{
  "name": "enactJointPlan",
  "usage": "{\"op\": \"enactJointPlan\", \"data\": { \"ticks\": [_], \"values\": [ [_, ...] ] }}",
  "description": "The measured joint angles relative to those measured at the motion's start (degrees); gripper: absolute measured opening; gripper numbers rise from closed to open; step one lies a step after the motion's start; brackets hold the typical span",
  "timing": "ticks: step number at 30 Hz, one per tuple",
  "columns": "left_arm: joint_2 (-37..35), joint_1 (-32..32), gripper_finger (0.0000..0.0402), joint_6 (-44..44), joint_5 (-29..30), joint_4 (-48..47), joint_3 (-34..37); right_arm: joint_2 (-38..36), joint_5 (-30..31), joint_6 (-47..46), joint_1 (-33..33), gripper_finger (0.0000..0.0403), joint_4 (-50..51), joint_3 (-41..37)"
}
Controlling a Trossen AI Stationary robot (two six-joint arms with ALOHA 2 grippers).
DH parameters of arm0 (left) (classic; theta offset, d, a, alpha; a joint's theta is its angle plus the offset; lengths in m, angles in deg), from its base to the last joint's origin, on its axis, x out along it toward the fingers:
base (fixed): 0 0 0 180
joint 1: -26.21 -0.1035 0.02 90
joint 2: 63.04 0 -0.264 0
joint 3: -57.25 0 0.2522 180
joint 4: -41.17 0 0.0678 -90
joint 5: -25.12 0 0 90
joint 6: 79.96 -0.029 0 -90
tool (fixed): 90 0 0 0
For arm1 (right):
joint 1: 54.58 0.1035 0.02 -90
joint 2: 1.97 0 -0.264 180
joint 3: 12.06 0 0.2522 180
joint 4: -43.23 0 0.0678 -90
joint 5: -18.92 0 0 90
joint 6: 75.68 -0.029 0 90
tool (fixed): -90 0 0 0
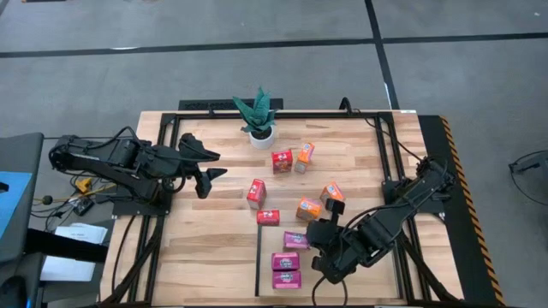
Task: Stack cereal on shelf
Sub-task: Put the purple cereal box on the upper left shelf
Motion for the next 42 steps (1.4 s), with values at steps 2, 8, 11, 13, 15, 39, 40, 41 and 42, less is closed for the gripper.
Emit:
{"op": "enactJointPlan", "data": {
  "ticks": [2, 8, 11, 13, 15, 39, 40, 41, 42],
  "values": [
    [0.0, 0.0, 0.0255, -0.67, 0.0, 0.0, 0.0, 0.0, -1.42, 1.71, -0.33, 0.0046, -1.44, 0.0],
    [0.0, -0.01, 0.0255, -1.42, 0.0, 0.01, 0.0, 0.0, -2.96, 2.63, -1.59, 0.0043, -2.07, 0.0],
    [0.0, -0.02, 0.0255, -1.8, -0.02, 0.02, 0.0, 0.0, -2.82, 2.71, -2.16, 0.0038, -2.11, 0.0],
    [0.0, -0.01, 0.0255, -1.88, 0.0, 0.01, 0.0, 0.0, -2.84, 2.8, -2.13, 0.0035, -1.95, 0.0],
    [0.0, 0.0, 0.0255, -2.2, -0.01, 0.02, 0.0, 0.0, -2.54, 2.88, -2.13, 0.0031, -1.91, 0.0],
    [0.0, -0.01, 0.0255, -2.25, -0.02, 0.16, 0.0, -0.12, -9.98, 19.46, -6.58, 0.0018, -11.76, 0.09],
    [0.0, -0.01, 0.0255, -2.28, -0.02, 0.33, 0.0, -0.6, -9.82, 19.58, -6.49, 0.0016, -11.25, 0.13],
    [0.02, 0.0, 0.0255, -2.3, -0.02, 0.6, 0.0, -1.24, -9.24, 19.38, -6.26, 0.0016, -10.44, 0.3],
    [0.02, 0.0, 0.0255, -2.3, -0.11, 0.85, 0.0, -2.11, -8.62, 18.55, -6.01, 0.0016, -10.49, 0.46]
  ]
}}
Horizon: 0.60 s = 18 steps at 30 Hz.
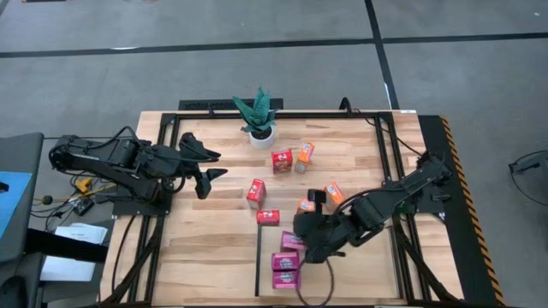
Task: Stack cereal on shelf
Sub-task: Put the purple cereal box on the upper left shelf
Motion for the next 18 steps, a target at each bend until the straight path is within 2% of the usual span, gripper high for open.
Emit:
{"op": "enactJointPlan", "data": {
  "ticks": [6, 10, 15, 18],
  "values": [
    [0.0, 0.0, 0.0255, -1.57, -2.12, 3.01, 0.0, -4.6, 2.76, -10.39, 4.51, 0.0029, 4.77, 0.21],
    [0.05, 0.0, 0.0255, -2.19, -3.02, 5.12, 0.0, -4.23, 3.0, -18.97, 8.22, 0.0018, 9.9, -0.08],
    [0.83, -0.01, 0.0255, -2.49, -3.89, 5.8, 0.02, -1.87, 2.94, -20.72, 10.72, 0.0011, 7.79, -1.31],
    [1.5, -0.02, 0.0255, -2.58, -4.45, 5.71, 0.17, -0.89, 3.54, -20.8, 9.66, 0.0021, 6.77, -0.96]
  ]
}}
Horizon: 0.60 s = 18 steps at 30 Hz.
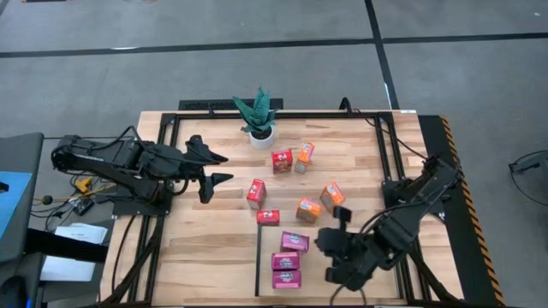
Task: Stack cereal on shelf
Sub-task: Put the purple cereal box on the upper left shelf
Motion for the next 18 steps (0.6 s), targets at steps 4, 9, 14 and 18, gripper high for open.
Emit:
{"op": "enactJointPlan", "data": {
  "ticks": [4, 9, 14, 18],
  "values": [
    [0.85, 0.02, 0.0255, 0.01, -0.32, 0.46, 0.6, 0.62, -0.35, 1.83, -1.55, 0.0031, -0.39, -0.41],
    [1.63, 0.02, 0.0255, 0.03, -1.73, 0.32, 0.62, 0.84, -1.28, 4.8, -2.82, 0.002, -2.62, -0.48],
    [2.1, 0.2, 0.0255, 0.02, -1.78, 0.48, 0.59, 1.0, -2.54, 5.27, -3.37, 0.0013, -3.92, -0.37],
    [2.48, 0.24, 0.0255, -0.32, -1.63, 0.37, 0.58, 1.05, -4.12, 7.88, -3.41, 0.0028, -6.38, -0.39]
  ]
}}
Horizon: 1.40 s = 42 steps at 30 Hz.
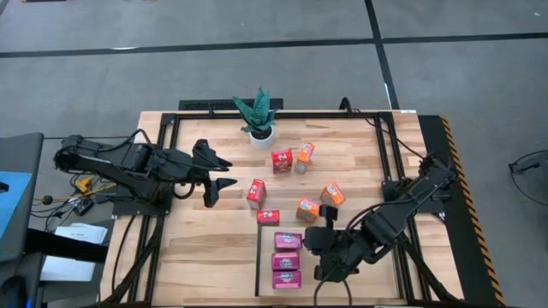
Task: Stack cereal on shelf
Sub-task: Put the purple cereal box on the upper left shelf, then put the orange cereal box on the bottom mid shelf
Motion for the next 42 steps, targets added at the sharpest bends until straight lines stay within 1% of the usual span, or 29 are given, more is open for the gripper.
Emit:
{"op": "enactJointPlan", "data": {
  "ticks": [4, 12, 17, 19, 21, 24, 27, 28, 31, 32, 36, 39, 42],
  "values": [
    [-0.12, 0.01, 0.0255, -0.09, 0.05, 0.13, -0.02, 0.26, -0.69, 1.3, -0.16, 0.0032, -0.07, 0.0],
    [-0.09, 0.02, 0.0255, -0.51, 0.07, 0.13, -0.02, 0.26, -1.06, 2.79, -0.59, 0.0013, -0.56, 0.0],
    [-0.09, 0.02, 0.0255, -0.56, -0.05, 0.13, -0.02, -0.27, -1.06, 1.99, -0.9, 0.003, 2.17, -0.02],
    [-0.09, 0.02, 0.0255, -1.01, -1.47, 0.15, -0.02, -1.48, -1.06, 1.49, -0.87, 0.0038, 3.2, -0.02],
    [-0.09, 0.02, 0.0255, -1.04, -2.41, 0.15, -0.02, -3.14, -1.06, -0.07, -1.26, 0.0043, 6.67, 0.03],
    [-0.09, 0.06, 0.0255, -1.08, -2.88, 0.15, -0.02, -5.72, -1.86, -8.42, -3.31, 0.0055, 17.89, 0.04],
    [-0.09, 0.07, 0.0255, -1.06, -3.18, 0.15, -0.02, -7.54, -3.48, -14.59, -6.09, 0.0085, 29.13, 0.04],
    [-0.1, 0.04, 0.0255, -1.06, -3.49, 0.17, -0.02, -8.07, -3.5, -16.29, -6.86, 0.01, 30.19, -0.08],
    [-0.1, 0.04, 0.0255, -1.06, -4.11, 0.17, -0.02, -11.23, -4.03, -16.29, -9.36, 0.0161, 26.29, -3.87],
    [-0.11, 0.05, 0.0255, -1.06, -4.16, 0.17, -0.02, -12.16, -5.1, -16.75, -10.13, 0.0184, 25.29, -5.46],
    [-0.11, 0.04, 0.0255, -1.05, -4.27, 0.17, -0.02, -14.73, -8.31, -19.51, -14.52, 0.0272, 25.75, -14.6],
    [-0.11, 0.04, 0.0255, -1.05, -4.34, 0.17, -0.02, -17.13, -8.92, -19.42, -17.46, 0.0309, 19.84, -22.26],
    [-0.11, 0.0, 0.0255, -1.03, -4.15, 0.17, -0.02, -19.63, -11.95, -18.21, -20.48, 0.0322, 13.18, -29.11]
  ]
}}
